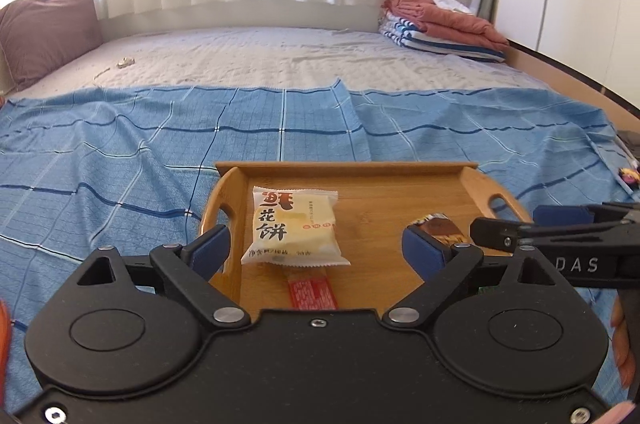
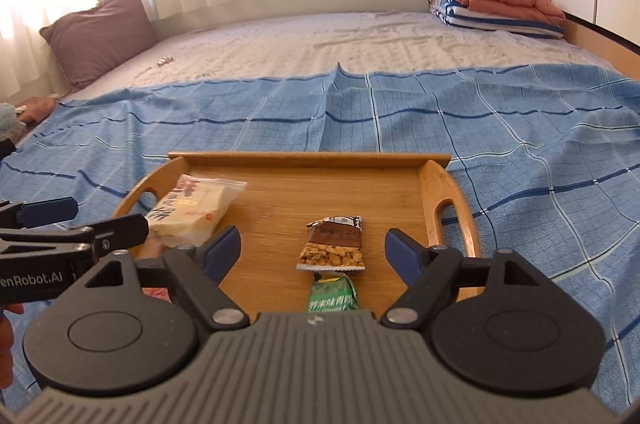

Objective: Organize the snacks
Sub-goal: 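Open both tools and lift them away from the tray, then grasp the red Biscoff packet with the left tool while the right tool grasps the red chocolate bar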

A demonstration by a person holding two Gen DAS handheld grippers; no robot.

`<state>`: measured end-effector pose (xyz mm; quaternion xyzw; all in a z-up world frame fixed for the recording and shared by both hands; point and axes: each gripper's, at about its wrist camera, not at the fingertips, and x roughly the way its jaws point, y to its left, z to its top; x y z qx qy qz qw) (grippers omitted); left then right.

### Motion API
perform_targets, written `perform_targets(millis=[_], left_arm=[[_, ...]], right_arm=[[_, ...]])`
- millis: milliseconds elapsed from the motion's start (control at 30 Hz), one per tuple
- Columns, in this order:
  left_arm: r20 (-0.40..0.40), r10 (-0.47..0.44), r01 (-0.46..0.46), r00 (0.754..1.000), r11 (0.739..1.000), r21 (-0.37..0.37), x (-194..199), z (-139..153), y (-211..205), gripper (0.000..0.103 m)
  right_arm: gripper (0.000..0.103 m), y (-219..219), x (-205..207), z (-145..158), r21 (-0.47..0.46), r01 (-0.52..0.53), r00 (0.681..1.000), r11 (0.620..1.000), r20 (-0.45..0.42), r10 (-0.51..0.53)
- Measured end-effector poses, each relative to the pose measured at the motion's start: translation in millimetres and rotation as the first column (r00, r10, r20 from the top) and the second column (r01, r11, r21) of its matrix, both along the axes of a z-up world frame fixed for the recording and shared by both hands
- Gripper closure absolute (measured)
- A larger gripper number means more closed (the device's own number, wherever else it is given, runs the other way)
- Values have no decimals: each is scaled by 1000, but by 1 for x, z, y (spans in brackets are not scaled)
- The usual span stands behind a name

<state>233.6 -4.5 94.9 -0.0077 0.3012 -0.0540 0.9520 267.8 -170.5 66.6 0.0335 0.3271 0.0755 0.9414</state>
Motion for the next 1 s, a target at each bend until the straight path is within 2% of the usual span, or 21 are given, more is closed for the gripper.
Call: perform_targets(millis=[300,433,600,800,1000], left_arm=[[62,-63,62,996,998,25,-93,36,6,8],[59,-85,86,995,996,-25,-132,47,14,7],[70,-109,112,992,992,-52,-179,56,20,6],[96,-140,145,986,988,-49,-227,54,18,6],[110,-128,135,986,989,-58,-260,39,21,6]], right_arm=[[14,-5,-75,30,0,-17,998,1000,54,17],[13,-5,-110,40,-28,-20,997,999,78,22],[12,-3,-152,50,-69,-34,992,997,115,42],[9,-1,-195,53,-94,-49,984,994,164,64],[7,1,-219,36,-123,-48,983,991,168,68]])
